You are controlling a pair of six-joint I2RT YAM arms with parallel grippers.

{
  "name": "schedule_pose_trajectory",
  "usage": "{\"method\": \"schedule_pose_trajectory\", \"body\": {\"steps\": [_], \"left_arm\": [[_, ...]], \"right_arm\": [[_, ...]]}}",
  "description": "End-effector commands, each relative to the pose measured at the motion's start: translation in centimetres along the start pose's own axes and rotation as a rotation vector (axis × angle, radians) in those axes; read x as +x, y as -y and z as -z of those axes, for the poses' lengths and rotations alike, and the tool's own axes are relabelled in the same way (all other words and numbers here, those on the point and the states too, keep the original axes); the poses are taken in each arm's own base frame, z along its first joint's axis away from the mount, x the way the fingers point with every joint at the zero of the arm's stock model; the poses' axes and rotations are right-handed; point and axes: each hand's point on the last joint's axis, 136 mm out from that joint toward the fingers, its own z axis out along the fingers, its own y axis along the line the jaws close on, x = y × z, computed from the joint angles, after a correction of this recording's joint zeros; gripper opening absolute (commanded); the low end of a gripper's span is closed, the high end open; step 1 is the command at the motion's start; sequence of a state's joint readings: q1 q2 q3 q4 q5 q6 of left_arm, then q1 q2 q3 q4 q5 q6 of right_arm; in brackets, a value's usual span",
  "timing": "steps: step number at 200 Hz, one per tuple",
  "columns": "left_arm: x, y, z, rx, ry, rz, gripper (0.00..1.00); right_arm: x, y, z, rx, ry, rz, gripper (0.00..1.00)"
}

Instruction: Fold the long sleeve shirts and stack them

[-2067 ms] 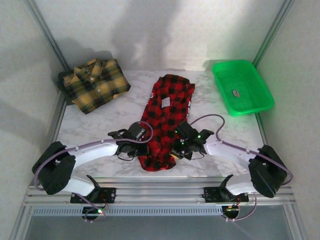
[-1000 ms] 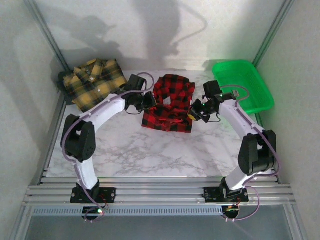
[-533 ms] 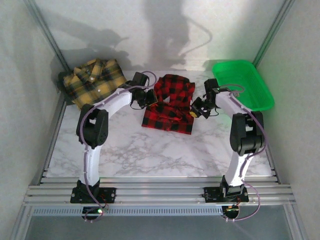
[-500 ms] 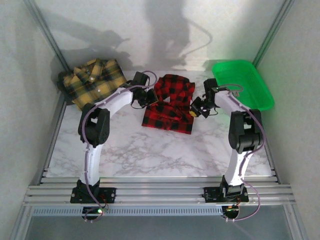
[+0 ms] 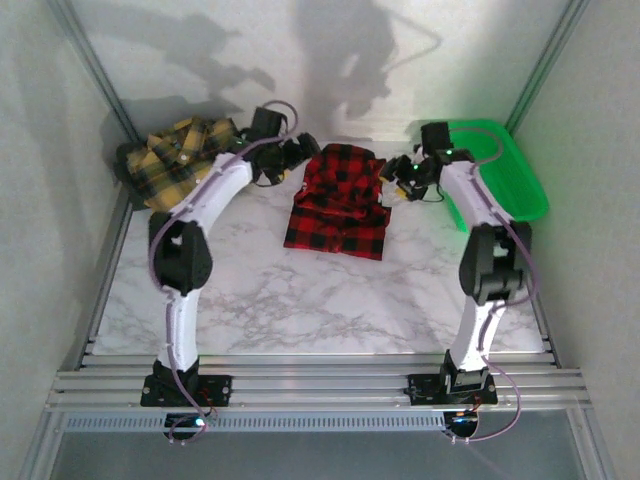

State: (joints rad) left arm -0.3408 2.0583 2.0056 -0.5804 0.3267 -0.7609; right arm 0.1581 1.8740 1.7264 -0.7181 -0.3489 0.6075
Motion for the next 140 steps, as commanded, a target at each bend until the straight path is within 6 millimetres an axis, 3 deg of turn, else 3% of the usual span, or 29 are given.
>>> {"method": "schedule_pose_trajectory", "body": {"steps": [1, 14, 26, 44, 59, 94, 140], "left_arm": [[-0.2, 1.0, 9.3, 0.000, 0.120, 0.015, 1.00], [2.9, -0.9, 10.5, -0.004, 0.090, 0.034, 1.00], [6.7, -3.0, 10.3, 0.013, 0.026, 0.061, 0.99], [12.0, -5.4, 9.6, 0.011, -0.027, 0.057, 0.93], [15.5, -7.0, 8.5, 0.030, -0.077, 0.089, 0.92], [21.0, -8.3, 6.8, 0.037, -0.117, 0.081, 0.99], [24.0, -8.9, 4.3, 0.091, -0.150, 0.212, 1.00]], "right_arm": [[2.9, -1.1, 6.2, 0.058, 0.039, 0.201, 0.58], [6.5, -1.7, 6.1, 0.007, -0.010, 0.240, 0.51], [10.2, -2.6, 5.0, -0.041, -0.067, 0.266, 0.30], [15.1, -3.0, 1.6, -0.063, -0.161, 0.263, 0.12], [17.4, -3.1, -1.4, -0.074, -0.210, 0.235, 0.07], [17.0, -2.1, -7.1, -0.017, -0.208, 0.216, 0.03], [13.5, -1.8, -11.9, 0.057, -0.184, 0.218, 0.02]]}}
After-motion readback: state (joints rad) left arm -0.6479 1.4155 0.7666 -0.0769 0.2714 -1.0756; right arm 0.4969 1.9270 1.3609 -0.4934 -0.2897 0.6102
